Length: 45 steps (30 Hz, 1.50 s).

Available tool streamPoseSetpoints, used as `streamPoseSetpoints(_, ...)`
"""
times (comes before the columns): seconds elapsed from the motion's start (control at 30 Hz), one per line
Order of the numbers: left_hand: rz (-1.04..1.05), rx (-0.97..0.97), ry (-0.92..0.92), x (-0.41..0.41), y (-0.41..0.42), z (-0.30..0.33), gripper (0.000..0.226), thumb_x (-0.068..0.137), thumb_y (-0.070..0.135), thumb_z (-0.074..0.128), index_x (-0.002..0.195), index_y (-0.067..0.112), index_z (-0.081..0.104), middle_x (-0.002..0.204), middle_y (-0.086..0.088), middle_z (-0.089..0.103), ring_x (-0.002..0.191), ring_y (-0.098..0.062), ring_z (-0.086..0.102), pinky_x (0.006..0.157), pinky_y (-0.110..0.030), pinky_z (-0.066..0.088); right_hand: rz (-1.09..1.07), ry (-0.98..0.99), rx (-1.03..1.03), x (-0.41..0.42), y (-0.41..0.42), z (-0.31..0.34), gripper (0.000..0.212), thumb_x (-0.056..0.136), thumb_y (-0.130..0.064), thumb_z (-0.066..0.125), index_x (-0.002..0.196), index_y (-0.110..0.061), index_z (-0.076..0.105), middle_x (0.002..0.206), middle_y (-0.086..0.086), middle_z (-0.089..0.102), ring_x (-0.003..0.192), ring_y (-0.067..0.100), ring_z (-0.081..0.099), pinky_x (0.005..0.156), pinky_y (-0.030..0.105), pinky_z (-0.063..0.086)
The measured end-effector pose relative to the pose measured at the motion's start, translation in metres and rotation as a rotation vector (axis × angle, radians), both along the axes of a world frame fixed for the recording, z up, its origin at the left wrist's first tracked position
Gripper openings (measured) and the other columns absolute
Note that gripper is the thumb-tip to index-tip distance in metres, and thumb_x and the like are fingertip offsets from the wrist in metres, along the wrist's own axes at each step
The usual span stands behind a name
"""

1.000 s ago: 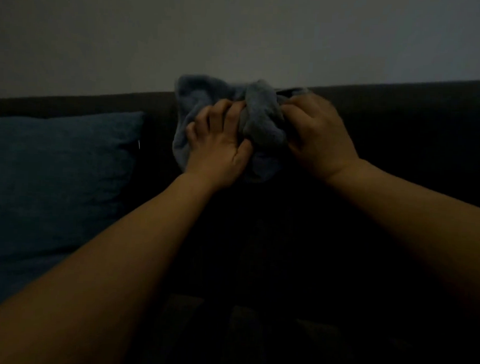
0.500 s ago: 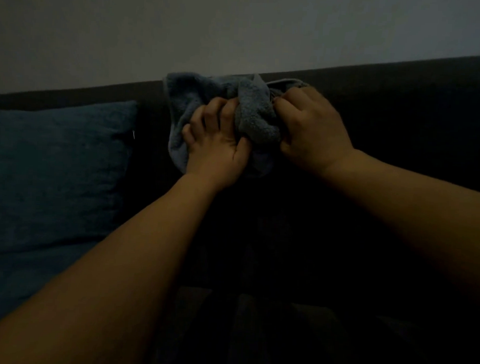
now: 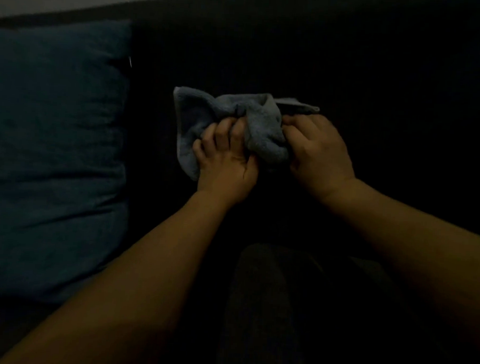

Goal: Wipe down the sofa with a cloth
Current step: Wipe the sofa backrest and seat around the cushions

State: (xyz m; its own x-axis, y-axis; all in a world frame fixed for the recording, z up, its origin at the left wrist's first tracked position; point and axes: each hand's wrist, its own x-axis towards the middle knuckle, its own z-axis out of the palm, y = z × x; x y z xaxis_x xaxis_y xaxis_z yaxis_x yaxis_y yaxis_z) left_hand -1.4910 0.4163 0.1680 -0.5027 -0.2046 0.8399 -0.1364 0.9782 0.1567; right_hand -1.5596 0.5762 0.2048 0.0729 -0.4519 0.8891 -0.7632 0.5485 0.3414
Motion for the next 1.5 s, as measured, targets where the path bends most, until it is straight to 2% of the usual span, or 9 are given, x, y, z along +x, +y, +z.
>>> streamPoseSetpoints(0.27,-0.056,0.099,-0.308,0.032,0.002,-0.066,0.063,0.091,0.051,0.035,0.140,0.025,0.006,0.146,-0.001,0.011,0.133,-0.025,0.011,0.110,-0.056,0.017,0.029,-0.119,0.227,0.022,0.014,-0.056,0.027,0.081,-0.014,0.051,0.096,0.001,0.068,0.095,0.019,0.067,0.078,0.034,0.062,0.073,0.036,0.050)
streamPoseSetpoints(0.43,-0.095,0.195,-0.728,0.059,0.001,-0.105,0.065,0.097,0.051,0.031,0.149,0.031,-0.003,0.153,0.005,-0.002,0.141,-0.025,-0.005,0.115,-0.050,0.007,-0.066,-0.443,0.421,0.046,0.022,-0.131,0.036,0.053,-0.013,0.087,0.086,-0.009,0.073,0.090,0.009,0.068,0.079,0.026,0.066,0.066,0.031,0.054)
streamPoseSetpoints(0.6,-0.102,0.199,-0.780,0.054,-0.003,-0.104,0.065,0.095,0.044,0.040,0.149,0.027,0.007,0.151,-0.003,0.009,0.136,-0.031,0.008,0.114,-0.048,0.014,-0.116,-0.671,0.568,0.055,0.029,-0.115,0.044,0.081,-0.040,0.059,0.117,-0.014,0.058,0.121,0.005,0.049,0.114,0.022,0.045,0.089,0.028,0.041)
streamPoseSetpoints(0.87,-0.102,0.185,-1.144,0.092,0.038,-0.035,0.061,0.091,0.029,0.048,0.144,0.015,0.022,0.148,-0.013,0.027,0.133,-0.037,0.028,0.107,-0.045,0.028,-0.097,-1.369,0.423,0.127,0.048,-0.083,0.042,0.087,-0.031,0.057,0.127,-0.020,0.051,0.119,0.008,0.045,0.104,0.025,0.053,0.087,0.030,0.047)
streamPoseSetpoints(1.03,-0.218,0.085,-0.673,0.105,0.065,0.065,0.051,0.080,0.032,0.044,0.125,0.008,0.043,0.121,-0.017,0.049,0.110,-0.039,0.049,0.094,-0.043,0.041,-0.124,-1.105,0.151,0.120,0.099,0.043,0.029,0.083,-0.023,0.060,0.108,-0.014,0.049,0.110,0.013,0.056,0.101,0.032,0.057,0.077,0.033,0.044)
streamPoseSetpoints(1.2,-0.208,-0.202,-0.181,0.073,0.092,0.237,0.048,0.083,0.021,0.055,0.129,0.009,0.045,0.123,-0.020,0.045,0.108,-0.040,0.046,0.092,-0.043,0.036,-0.276,-0.614,0.018,0.072,0.140,0.194,0.077,0.081,-0.009,0.054,0.148,-0.033,0.025,0.128,0.019,0.046,0.107,0.042,0.052,0.088,0.045,0.045)
streamPoseSetpoints(1.3,-0.145,-0.179,-0.362,0.033,0.096,0.281,0.055,0.091,0.033,0.050,0.144,0.028,0.034,0.148,-0.019,0.024,0.130,-0.044,0.031,0.109,-0.046,0.026,-0.437,-0.379,0.093,0.039,0.138,0.239,0.057,0.085,-0.011,0.054,0.141,-0.016,0.041,0.150,0.019,0.025,0.129,0.042,0.033,0.103,0.053,0.034)
streamPoseSetpoints(1.4,-0.018,0.000,-0.693,-0.007,0.091,0.261,0.057,0.096,0.052,0.036,0.147,0.048,0.011,0.161,-0.009,-0.004,0.143,-0.047,0.001,0.116,-0.056,0.009,-0.662,-0.529,0.288,0.001,0.123,0.223,0.059,0.092,-0.022,0.048,0.145,-0.008,0.028,0.155,0.016,0.015,0.140,0.035,0.022,0.113,0.054,0.017)
streamPoseSetpoints(1.5,-0.074,0.082,-0.551,-0.024,0.091,0.230,0.052,0.098,0.052,0.025,0.147,0.046,0.008,0.160,-0.007,-0.004,0.144,-0.041,-0.009,0.109,-0.071,0.004,-0.650,-0.529,0.230,-0.025,0.116,0.201,0.064,0.095,-0.024,0.040,0.149,-0.003,0.012,0.155,0.018,0.016,0.139,0.034,0.024,0.115,0.051,0.009)
